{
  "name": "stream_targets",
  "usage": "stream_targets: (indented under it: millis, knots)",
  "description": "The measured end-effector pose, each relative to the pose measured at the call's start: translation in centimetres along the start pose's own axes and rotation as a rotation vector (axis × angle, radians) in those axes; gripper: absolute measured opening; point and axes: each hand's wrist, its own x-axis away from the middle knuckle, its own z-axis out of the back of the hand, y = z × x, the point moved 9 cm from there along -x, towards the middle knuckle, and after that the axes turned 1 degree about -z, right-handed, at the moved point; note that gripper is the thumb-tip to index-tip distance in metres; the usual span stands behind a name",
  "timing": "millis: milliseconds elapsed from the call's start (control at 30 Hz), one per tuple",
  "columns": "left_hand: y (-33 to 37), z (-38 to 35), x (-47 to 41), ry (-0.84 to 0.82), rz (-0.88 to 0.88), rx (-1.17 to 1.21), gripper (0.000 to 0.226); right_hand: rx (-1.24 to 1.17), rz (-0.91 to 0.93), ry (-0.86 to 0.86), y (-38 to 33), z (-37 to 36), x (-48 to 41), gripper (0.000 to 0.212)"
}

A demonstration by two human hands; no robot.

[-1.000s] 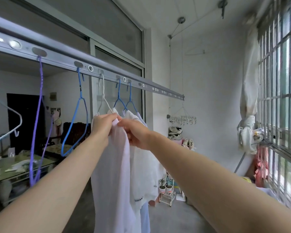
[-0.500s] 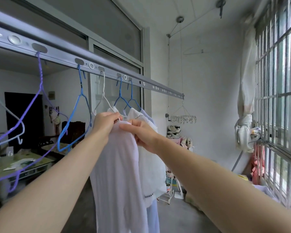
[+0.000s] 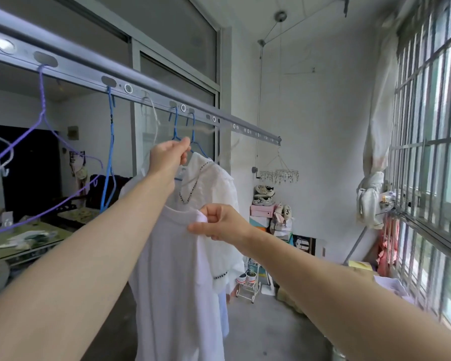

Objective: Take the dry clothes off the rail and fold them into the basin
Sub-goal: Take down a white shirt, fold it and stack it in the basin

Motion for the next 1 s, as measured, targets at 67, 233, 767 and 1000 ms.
stream_targets:
  millis: [67, 233, 767, 1000]
  knots:
    - [0.2, 0.1, 0.4, -0.008, -0.028, -0.009, 0.021, -0.052, -0.005, 0.016, 0.3, -0.4, -0.3, 0.028]
    - [-2.4, 0.8, 2.8, -0.129, -0.01, -0.147, 0.022, -0.135, -0.073, 0.043, 1.9, -1.5, -0.7, 0.026]
    - [-12.4, -4.1, 17.3, -0.729, 0.411, -0.252, 0.035, -0.518, -0.171, 0.243, 6.5, 1.3, 7.3, 0.044]
    - [-12.1, -10.8, 21.2, -0.8, 0.106, -0.651, 0.048, -0.593, -0.212, 0.373, 9.6, 7.9, 15.1, 0.041]
